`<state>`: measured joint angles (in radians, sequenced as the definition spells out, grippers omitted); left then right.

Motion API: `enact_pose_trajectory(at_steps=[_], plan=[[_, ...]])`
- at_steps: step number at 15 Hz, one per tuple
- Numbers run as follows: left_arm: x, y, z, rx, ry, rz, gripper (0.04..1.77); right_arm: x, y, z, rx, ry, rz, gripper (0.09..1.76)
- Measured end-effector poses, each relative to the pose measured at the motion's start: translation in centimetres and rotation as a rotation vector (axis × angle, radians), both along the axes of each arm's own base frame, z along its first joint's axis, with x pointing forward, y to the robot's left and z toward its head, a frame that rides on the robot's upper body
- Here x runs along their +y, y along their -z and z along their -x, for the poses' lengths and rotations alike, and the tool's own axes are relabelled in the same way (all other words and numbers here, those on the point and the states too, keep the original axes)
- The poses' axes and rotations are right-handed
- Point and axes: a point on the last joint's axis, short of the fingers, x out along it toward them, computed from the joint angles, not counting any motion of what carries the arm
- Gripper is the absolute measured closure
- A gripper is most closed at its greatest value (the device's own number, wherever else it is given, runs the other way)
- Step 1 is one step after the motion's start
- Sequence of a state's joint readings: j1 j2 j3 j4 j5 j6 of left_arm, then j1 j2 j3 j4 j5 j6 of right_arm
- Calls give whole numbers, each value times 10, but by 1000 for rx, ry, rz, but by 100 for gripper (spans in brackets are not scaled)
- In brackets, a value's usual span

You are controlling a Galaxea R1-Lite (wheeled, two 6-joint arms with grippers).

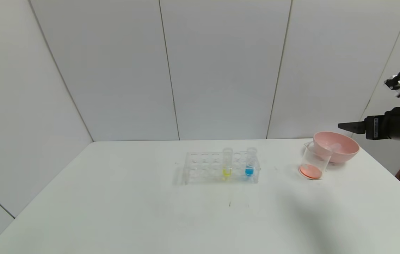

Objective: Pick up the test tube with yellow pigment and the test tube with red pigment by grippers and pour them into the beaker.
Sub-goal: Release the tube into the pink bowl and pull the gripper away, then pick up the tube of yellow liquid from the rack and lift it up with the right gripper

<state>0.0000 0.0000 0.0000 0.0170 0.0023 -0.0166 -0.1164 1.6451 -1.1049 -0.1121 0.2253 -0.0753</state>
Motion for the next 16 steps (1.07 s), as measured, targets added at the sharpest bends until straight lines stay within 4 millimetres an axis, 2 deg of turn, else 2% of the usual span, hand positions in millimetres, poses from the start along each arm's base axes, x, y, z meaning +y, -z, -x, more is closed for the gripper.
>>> enact_pose_trajectory(at_steps=[7,9,12,16], plan=[[0,0,0,0,0,0,9,22,11,113,1,16,-41,16],[0,0,0,0,0,0,9,32,17,138,-11,7,-31,15],[0,0,0,0,0,0,9,49,23,163,-26,7,-32,15],[0,0,0,0,0,0,9,81,30,179,-27,20,-54,15]])
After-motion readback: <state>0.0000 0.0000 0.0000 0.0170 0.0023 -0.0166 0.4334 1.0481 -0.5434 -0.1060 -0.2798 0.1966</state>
